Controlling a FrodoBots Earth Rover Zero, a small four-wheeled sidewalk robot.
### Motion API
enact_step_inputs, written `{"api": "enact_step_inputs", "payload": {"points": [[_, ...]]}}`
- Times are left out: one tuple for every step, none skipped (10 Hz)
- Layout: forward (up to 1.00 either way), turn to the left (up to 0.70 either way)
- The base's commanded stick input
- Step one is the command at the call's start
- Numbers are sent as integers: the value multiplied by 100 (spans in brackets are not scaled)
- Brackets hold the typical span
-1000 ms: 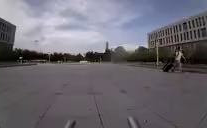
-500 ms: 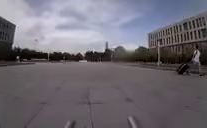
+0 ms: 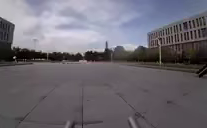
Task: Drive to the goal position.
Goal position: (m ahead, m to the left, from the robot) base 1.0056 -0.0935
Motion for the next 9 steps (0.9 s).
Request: {"api": "enact_step_inputs", "payload": {"points": [[100,0],[100,0],[100,0],[100,0],[100,0],[100,0],[100,0],[100,0],[100,0]]}}
